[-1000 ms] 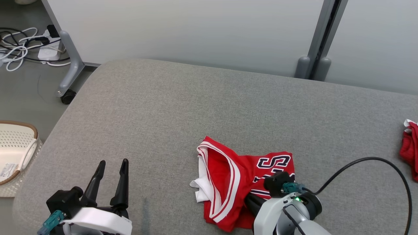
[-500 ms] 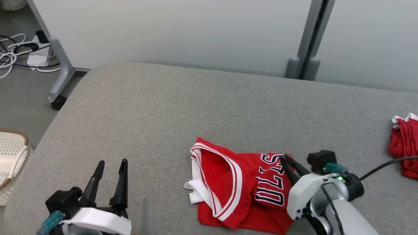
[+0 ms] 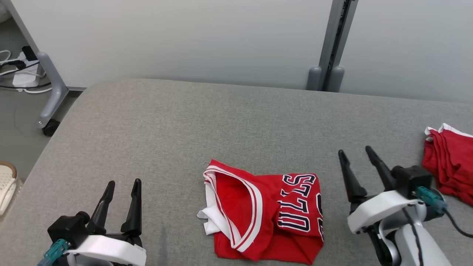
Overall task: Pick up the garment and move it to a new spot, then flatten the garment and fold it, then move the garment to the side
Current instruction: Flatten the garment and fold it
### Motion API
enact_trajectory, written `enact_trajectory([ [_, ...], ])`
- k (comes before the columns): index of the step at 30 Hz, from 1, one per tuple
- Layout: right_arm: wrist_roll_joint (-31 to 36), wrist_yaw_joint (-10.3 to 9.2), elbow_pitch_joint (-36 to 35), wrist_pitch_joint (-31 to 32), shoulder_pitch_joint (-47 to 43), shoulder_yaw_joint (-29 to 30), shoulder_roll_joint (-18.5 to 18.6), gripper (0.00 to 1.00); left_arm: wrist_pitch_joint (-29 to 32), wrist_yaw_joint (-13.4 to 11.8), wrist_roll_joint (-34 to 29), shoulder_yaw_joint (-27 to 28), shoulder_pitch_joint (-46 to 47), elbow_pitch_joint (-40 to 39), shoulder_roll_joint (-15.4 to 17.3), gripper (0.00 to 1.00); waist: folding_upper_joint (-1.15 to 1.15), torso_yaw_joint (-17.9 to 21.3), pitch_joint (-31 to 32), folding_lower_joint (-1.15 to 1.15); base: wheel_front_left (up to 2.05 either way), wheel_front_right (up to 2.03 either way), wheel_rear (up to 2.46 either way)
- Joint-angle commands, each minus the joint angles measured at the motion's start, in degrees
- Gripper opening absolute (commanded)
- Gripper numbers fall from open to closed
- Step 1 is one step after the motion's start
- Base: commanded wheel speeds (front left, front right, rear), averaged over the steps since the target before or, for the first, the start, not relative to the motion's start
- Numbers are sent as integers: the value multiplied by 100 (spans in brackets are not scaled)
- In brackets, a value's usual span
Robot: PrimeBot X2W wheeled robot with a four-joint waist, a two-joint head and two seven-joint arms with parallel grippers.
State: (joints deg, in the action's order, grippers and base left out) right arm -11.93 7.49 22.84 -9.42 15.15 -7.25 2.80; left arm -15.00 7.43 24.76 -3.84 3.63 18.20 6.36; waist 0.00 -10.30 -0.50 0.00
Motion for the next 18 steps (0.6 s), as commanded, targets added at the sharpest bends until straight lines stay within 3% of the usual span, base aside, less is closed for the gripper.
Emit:
enact_trajectory([
  [1,28,1,-82,-71,-73,59,30,100,-22,12,-27,29,-49,-24,13,100,0,23,10,0,0,0,0],
  [12,-9,1,-1214,-492,-637,456,27,100,-22,11,-119,182,-106,-270,-31,100,0,307,99,0,0,0,0],
  [18,-56,1,-1347,-541,-1001,600,29,100,-22,11,-177,326,-167,-455,-77,100,0,471,86,0,0,0,0],
])
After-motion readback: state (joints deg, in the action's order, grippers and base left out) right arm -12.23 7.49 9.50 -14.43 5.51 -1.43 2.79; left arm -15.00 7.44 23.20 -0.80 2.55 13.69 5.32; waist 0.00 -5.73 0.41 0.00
